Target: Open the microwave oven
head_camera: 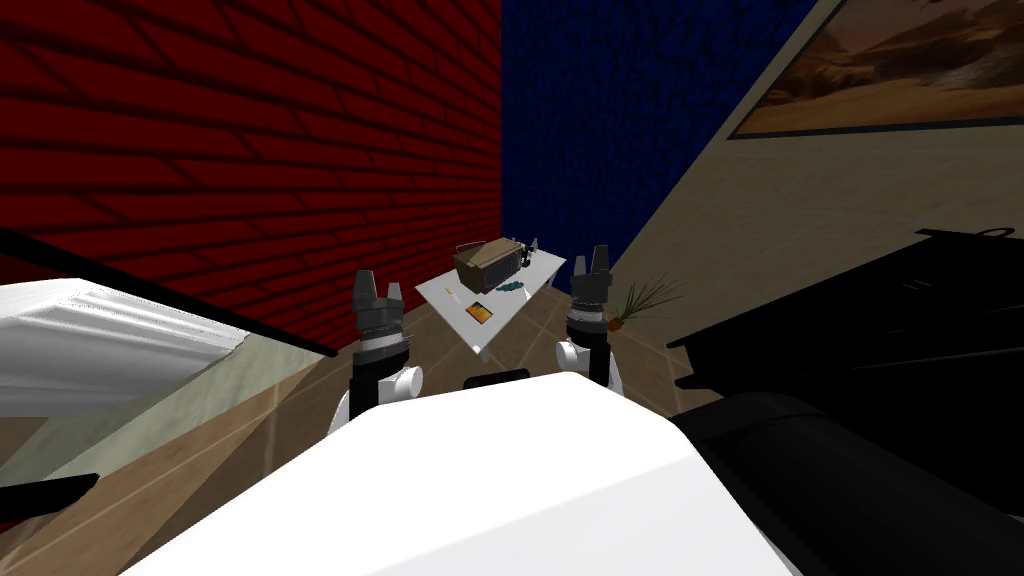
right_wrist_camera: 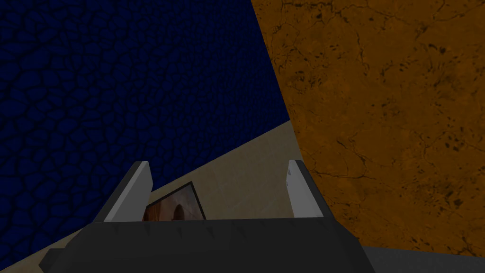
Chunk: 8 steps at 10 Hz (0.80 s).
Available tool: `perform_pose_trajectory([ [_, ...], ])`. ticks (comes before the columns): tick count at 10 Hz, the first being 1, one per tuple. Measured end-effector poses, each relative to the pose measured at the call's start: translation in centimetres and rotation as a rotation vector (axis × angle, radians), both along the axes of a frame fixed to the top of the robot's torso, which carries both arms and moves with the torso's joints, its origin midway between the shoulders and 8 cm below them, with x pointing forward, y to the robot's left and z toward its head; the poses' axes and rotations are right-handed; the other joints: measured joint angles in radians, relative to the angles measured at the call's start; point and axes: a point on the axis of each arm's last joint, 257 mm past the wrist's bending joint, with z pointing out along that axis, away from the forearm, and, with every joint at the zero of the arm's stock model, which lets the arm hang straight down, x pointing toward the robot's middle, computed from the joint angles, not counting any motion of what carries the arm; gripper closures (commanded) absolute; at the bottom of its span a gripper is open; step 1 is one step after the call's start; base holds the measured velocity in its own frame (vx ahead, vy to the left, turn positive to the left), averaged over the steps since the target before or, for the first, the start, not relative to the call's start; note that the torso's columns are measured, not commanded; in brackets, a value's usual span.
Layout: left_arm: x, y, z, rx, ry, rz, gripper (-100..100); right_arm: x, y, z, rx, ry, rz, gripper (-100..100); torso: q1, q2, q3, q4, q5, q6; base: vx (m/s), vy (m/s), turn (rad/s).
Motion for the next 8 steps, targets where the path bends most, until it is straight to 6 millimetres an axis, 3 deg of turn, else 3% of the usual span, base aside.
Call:
perform_pose_trajectory([
  [2,0.0,0.0,0.0,0.0,0.0,0.0,0,0.0,0.0,0.0,0.0,0.0,0.0,0,0.0,0.104,-0.209,0.105,0.0,0.0,0.0,0.0,0.0],
  [8,-0.01,0.0,0.02,0.0,0.0,0.0,0,-0.01,0.0,0.01,0.0,0.0,0.0,0,0.0,0.544,-1.087,0.544,0.0,0.0,0.0,0.0,0.0],
])
